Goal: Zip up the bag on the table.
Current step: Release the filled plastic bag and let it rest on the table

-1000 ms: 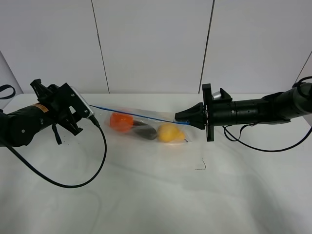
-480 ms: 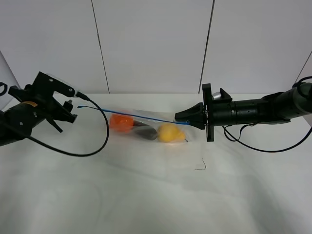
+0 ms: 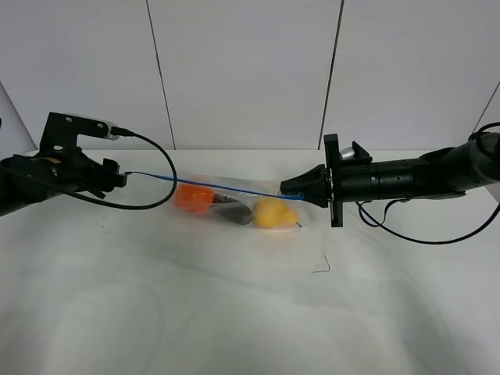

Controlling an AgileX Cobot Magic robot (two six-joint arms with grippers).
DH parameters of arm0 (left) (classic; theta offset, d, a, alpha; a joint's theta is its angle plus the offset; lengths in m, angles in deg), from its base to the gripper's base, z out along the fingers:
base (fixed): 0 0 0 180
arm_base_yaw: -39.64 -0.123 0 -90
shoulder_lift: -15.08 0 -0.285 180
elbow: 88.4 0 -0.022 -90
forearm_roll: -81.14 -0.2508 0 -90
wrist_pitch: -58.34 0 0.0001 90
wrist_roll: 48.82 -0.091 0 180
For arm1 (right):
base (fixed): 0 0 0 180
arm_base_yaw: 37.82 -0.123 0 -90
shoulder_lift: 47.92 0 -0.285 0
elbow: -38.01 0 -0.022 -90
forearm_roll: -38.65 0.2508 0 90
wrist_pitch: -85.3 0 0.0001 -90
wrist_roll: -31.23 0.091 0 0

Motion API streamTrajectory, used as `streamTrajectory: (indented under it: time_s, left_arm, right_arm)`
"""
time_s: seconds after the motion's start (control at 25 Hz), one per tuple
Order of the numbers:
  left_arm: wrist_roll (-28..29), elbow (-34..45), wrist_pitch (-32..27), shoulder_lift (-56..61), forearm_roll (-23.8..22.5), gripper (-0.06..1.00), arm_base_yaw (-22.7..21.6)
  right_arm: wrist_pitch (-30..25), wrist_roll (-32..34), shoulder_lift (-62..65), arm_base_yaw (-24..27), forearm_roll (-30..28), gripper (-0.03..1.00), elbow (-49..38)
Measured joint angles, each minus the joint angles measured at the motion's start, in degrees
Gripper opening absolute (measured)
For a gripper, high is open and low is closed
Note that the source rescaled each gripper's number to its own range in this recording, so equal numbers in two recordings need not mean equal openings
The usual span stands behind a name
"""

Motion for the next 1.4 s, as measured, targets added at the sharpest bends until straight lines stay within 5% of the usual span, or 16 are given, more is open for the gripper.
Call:
streamTrajectory:
  time_s: [0.4, 0.56, 0.84, 1.0, 1.4]
  left_arm:
    - [1.1, -15.1, -47.2, 0.0, -3.0, 0.92, -7.6]
    - [7.9, -21.1, -62.2, -0.1, -6.0, 0.92, -7.6]
    - [24.6, -28.2, -73.1, 0.0, -17.8, 0.92, -7.6]
    - [27.1, -29.8, -77.0, 0.5, -21.7, 0.92, -7.7]
    - [30.1, -30.1, -90.5, 0.5, -23.0, 0.92, -7.7]
  right_arm:
    - [0.0, 0.0, 0.0, 0.0, 0.0, 0.00, 0.0]
    - [0.0, 0.0, 0.0, 0.0, 0.0, 0.00, 0.0]
    - [0.0, 0.0, 0.0, 0.0, 0.0, 0.00, 0.0]
    - [0.0, 0.0, 0.0, 0.0, 0.0, 0.00, 0.0]
    - [0.0, 0.1, 0.0, 0.0, -0.1, 0.00, 0.0]
